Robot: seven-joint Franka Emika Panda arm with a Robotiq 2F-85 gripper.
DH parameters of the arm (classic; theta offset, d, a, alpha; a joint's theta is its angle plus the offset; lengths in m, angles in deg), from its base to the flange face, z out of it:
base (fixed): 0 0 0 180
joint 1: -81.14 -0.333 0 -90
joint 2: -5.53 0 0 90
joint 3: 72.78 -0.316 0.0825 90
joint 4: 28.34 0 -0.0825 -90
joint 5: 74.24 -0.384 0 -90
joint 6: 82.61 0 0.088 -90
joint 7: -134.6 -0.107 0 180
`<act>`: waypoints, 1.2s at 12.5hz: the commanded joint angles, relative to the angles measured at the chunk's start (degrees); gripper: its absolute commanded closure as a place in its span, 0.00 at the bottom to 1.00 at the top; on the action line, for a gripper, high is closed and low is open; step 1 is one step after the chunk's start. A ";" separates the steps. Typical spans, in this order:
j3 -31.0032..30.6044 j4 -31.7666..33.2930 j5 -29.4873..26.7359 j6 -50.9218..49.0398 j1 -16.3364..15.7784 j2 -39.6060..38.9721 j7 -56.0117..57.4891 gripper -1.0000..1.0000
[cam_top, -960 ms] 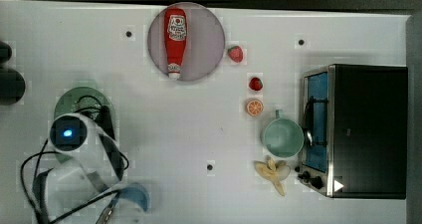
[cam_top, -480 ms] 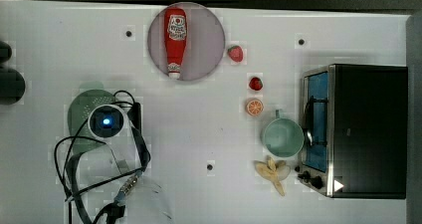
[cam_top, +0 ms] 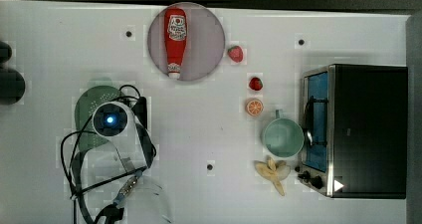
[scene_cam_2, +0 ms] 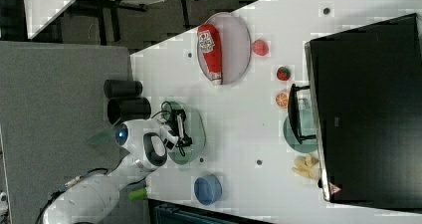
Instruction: Drag strainer left to right.
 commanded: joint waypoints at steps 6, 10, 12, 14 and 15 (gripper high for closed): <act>6.70 2.04 -1.47 -0.31 -0.18 3.21 -0.31 0.00; 9.56 4.22 -1.47 -0.77 0.83 4.77 5.28 0.00; 11.00 5.86 -1.47 -1.00 1.59 5.74 6.06 0.00; 12.47 7.34 -1.43 -0.98 2.13 6.58 7.57 0.00; 13.33 8.07 -1.43 -0.99 2.32 7.04 8.97 0.00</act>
